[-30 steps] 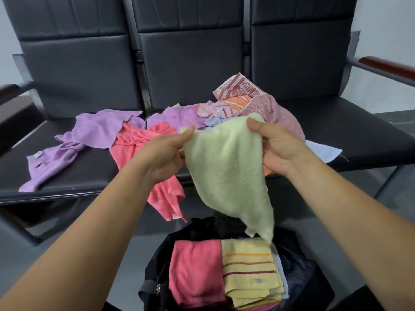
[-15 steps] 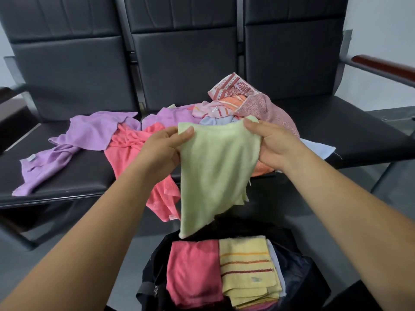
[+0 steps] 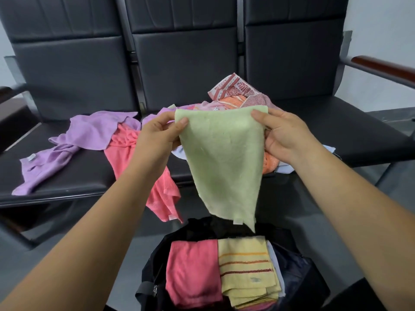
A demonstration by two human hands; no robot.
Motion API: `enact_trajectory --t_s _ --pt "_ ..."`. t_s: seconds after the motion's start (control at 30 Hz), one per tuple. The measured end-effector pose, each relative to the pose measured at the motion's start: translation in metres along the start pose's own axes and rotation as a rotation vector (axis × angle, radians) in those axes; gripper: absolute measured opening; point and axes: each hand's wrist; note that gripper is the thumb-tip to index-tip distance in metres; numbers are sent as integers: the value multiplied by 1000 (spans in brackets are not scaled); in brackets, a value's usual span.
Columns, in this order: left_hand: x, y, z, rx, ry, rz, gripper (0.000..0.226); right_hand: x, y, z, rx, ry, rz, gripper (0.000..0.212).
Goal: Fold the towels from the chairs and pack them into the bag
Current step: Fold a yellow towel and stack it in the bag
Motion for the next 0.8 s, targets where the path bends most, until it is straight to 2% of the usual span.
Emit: enact_trajectory --t_s 0.07,0.13,0.27,0.37,0.43,0.53,0.63,0.7,0.8 --pt "0 0 -1 -15 -21 -9 24 0 -3 -1 -17 -117 100 19" --pt "0 1 -2 -29 -83 0 30 1 -7 -4 -19 -211 118 29" --pt "3 1 -2 -112 -39 216 23 5 -10 -4 51 -47 -20 16" --pt "2 -2 -1 -101 21 233 14 8 -5 -3 67 27 -151 18" --pt "1 -4 0 -78 25 183 12 9 -3 -2 54 34 -152 19" --pt "0 -5 2 -28 20 68 14 3 -3 -2 -19 6 55 18" --pt "3 -4 5 22 -2 -72 25 0 -6 -1 -56 -120 156 15" --pt "6 -4 7 11 -23 -53 26 1 -6 0 -38 -180 140 18" --pt "6 -3 4 -58 39 131 19 4 -4 0 50 -37 -9 21"
Point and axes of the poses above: each hand's wrist, its own z-axis towards the middle knuckle, its own x-axis out of the back of the hand, y = z × x
